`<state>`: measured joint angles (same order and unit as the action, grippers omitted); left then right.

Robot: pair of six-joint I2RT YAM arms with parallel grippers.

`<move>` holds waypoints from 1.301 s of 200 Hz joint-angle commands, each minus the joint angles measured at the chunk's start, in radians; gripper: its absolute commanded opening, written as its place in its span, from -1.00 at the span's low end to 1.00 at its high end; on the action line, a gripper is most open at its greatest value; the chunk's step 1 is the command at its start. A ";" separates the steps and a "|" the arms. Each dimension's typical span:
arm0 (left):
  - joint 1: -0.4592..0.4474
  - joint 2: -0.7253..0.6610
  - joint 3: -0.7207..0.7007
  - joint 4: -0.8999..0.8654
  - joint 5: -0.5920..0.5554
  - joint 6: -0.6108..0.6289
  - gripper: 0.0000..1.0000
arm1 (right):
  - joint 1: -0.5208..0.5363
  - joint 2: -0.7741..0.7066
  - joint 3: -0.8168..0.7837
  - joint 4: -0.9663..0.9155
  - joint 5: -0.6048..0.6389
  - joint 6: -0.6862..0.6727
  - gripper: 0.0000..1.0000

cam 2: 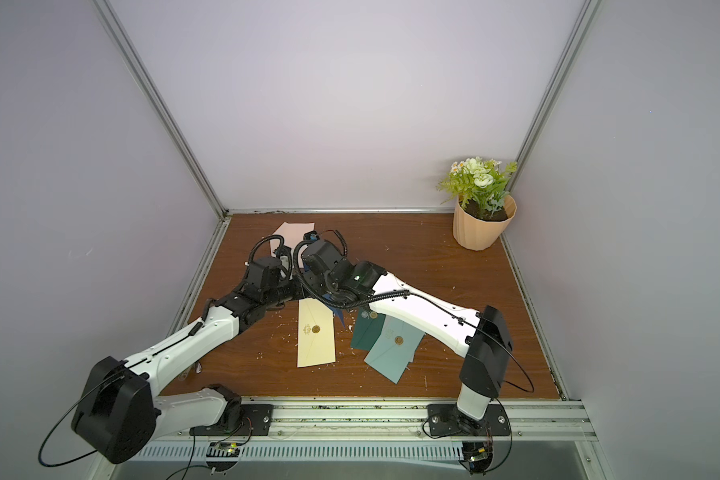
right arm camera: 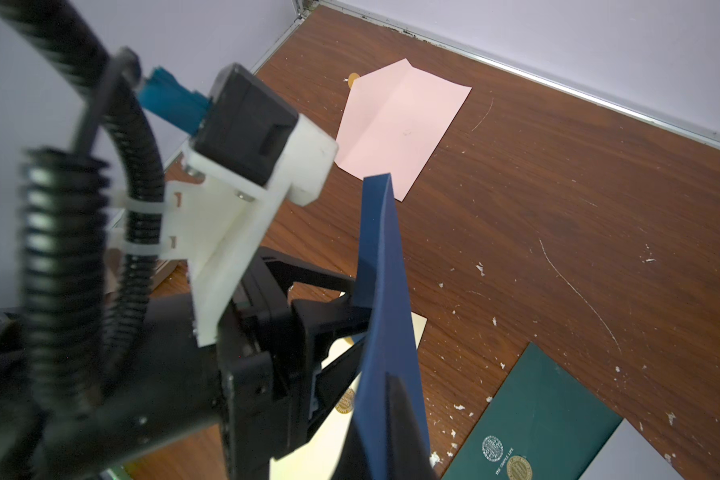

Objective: Open the envelope
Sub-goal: Open the envelope flap on the envelope.

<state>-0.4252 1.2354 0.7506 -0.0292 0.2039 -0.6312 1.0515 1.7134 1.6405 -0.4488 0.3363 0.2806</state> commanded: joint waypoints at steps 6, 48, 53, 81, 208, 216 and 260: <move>0.034 0.000 -0.015 -0.036 -0.027 0.019 -0.13 | 0.007 -0.031 0.055 0.024 -0.028 0.011 -1.00; 0.079 -0.020 -0.040 -0.029 -0.012 0.027 -0.04 | 0.005 -0.060 0.053 0.039 -0.131 0.035 -1.00; 0.084 -0.023 -0.041 -0.028 -0.009 0.029 -0.04 | 0.005 -0.062 0.052 0.043 -0.151 0.043 -1.00; 0.104 -0.034 -0.039 -0.027 -0.005 0.042 0.02 | 0.002 -0.081 0.027 0.083 -0.249 0.088 -1.00; 0.176 -0.216 -0.187 0.198 0.108 -0.003 0.48 | -0.115 -0.184 -0.208 0.402 -0.569 0.353 -1.00; 0.192 -0.239 -0.202 0.207 0.122 -0.010 0.51 | -0.124 -0.193 -0.215 0.402 -0.564 0.355 -1.00; 0.211 -0.367 -0.243 0.170 0.142 -0.022 0.75 | -0.183 -0.231 -0.193 0.335 -0.519 0.307 -1.00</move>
<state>-0.2279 0.9348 0.5236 0.1108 0.3046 -0.6270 0.8986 1.5558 1.4151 -0.1303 -0.1848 0.5968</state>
